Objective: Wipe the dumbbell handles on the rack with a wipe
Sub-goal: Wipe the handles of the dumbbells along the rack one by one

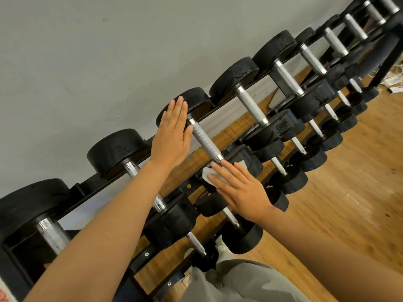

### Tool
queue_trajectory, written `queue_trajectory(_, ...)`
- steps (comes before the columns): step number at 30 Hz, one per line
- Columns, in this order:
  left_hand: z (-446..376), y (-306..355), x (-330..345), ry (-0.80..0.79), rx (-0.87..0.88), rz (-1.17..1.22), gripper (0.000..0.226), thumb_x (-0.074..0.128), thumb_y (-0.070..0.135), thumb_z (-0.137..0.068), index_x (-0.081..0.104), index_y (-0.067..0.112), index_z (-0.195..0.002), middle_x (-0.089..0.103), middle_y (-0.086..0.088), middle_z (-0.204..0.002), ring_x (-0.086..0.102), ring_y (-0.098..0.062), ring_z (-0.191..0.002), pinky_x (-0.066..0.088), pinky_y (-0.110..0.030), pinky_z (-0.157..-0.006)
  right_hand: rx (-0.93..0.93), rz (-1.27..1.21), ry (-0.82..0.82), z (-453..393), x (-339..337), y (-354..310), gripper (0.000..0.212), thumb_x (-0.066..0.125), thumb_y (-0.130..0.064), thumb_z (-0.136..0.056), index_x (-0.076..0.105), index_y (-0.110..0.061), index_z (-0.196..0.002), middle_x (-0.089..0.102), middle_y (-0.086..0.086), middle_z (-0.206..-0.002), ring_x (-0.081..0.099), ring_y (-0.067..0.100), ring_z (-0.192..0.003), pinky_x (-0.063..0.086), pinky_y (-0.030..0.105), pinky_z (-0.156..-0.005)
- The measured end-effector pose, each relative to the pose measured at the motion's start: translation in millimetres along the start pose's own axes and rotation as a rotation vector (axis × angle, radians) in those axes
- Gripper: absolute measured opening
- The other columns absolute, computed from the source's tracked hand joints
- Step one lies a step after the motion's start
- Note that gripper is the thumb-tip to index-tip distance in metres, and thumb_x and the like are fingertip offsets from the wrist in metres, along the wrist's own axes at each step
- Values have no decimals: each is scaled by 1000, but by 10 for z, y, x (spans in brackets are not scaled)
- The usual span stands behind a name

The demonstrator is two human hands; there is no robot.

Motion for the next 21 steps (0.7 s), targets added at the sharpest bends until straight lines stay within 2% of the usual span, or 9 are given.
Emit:
queue_trajectory(7,175,146,45,-20,-32,30,60,29,33,-108,5,7,-157,-5,-5,-165,-14,-10,-148,-2,-30,-123,279,-349,79,-124,-215,397,42,38,-29,-104,50,-15,-141,38,5,-153,25,22,-147,26,47,-118)
queue_trajectory(11,427,323,157,-33,-45,55,60,30,34,-107,5,11,-156,-6,2,-163,-13,-5,-147,-5,-23,-119,211,-419,47,-103,-237,483,38,40,-25,-103,53,-14,-137,44,5,-148,28,19,-145,31,39,-117)
queue_trajectory(15,593,561,349,-53,-79,113,60,32,37,-105,9,16,-157,-4,10,-160,-7,-2,-149,-4,-20,-119,168,-479,44,-16,-281,653,38,42,-22,-103,53,-11,-138,47,7,-146,32,19,-143,29,32,-117)
queue_trajectory(17,626,751,447,-47,-116,134,60,33,39,-104,14,17,-157,2,10,-161,-3,-3,-149,-2,-23,-120,142,-490,40,72,-306,806,39,41,-22,-103,52,-11,-138,47,6,-146,33,19,-143,29,31,-117)
queue_trajectory(21,600,1202,661,-17,-159,80,59,34,41,-105,18,17,-157,9,7,-162,-3,0,-146,-7,-18,-116,133,-463,35,331,-376,1308,41,39,-27,-103,49,-14,-141,43,4,-149,31,17,-143,31,29,-115)
Point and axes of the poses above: each hand's wrist, its own z-axis away from the middle knuckle, its own x-axis out of the palm, y = z × x, the point moved 8 cm from there along -z, towards the middle knuckle
